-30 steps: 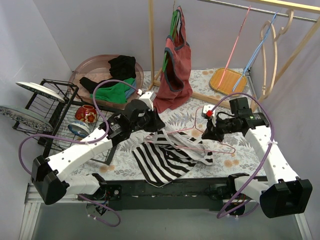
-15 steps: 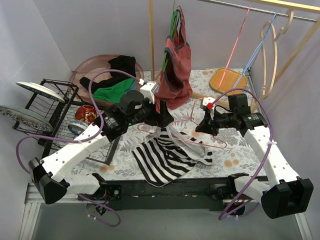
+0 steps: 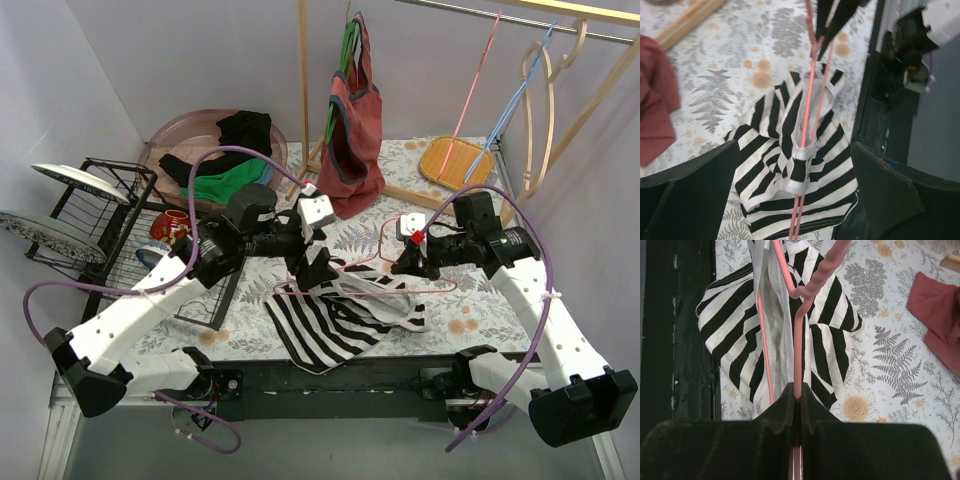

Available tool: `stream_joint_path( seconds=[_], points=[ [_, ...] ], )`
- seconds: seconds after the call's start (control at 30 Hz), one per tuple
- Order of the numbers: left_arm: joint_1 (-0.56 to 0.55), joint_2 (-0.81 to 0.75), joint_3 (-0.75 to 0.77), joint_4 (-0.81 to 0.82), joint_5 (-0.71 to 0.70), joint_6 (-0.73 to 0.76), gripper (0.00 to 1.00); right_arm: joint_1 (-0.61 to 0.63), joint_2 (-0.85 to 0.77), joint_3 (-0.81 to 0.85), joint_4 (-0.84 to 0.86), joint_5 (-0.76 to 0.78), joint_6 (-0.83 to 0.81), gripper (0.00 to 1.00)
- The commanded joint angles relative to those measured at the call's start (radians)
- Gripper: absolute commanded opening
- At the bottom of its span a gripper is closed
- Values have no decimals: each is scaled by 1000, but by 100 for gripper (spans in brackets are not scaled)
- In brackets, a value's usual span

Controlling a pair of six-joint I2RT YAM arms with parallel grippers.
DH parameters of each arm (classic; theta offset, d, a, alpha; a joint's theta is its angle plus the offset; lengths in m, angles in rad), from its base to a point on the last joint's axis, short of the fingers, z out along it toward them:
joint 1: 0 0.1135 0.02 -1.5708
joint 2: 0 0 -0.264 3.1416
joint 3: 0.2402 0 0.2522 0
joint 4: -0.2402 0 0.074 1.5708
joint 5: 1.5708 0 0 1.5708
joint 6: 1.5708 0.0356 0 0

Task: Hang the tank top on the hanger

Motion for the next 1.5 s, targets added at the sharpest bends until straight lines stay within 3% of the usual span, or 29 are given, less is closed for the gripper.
stream_joint_path(
  seconds=[0.0,0.17,0.3,0.43,0.47,0.53,0.57,0.6,0.77,0.9,1.0,1.1,1.33,1.47],
  points=[
    [2,79,23,-46,251,156,91,39,-6,56,-46,-3,-70,1],
    [1,144,15,-34,320,144,85,60,-2,68,-21,-2,-58,1],
    [1,188,14,-18,349,110,73,63,9,68,-15,-2,-54,1],
    [1,236,20,-18,369,81,47,62,5,57,-9,1,-47,1],
    [1,250,20,-20,372,78,33,63,3,54,-7,-2,-46,1],
    [1,256,17,-17,383,59,17,63,-2,46,-4,-5,-43,1],
    [1,262,12,-15,392,56,2,63,-3,43,-1,-6,-43,1],
    [1,260,12,-15,400,58,0,63,-5,39,-3,-6,-41,1],
    [1,207,-37,23,314,-16,0,63,-15,30,36,21,20,1],
    [5,92,-155,90,238,-82,0,47,-41,16,85,56,103,33],
    [15,35,-231,140,192,-138,0,-8,-74,2,134,49,183,48],
    [25,-25,-278,186,158,-211,0,-59,-109,-12,161,50,232,56],
    [36,-140,-403,307,43,-379,0,-85,-187,-102,149,159,217,58],
    [41,-187,-439,350,-14,-448,0,-84,-192,-180,70,175,96,58]
  ],
)
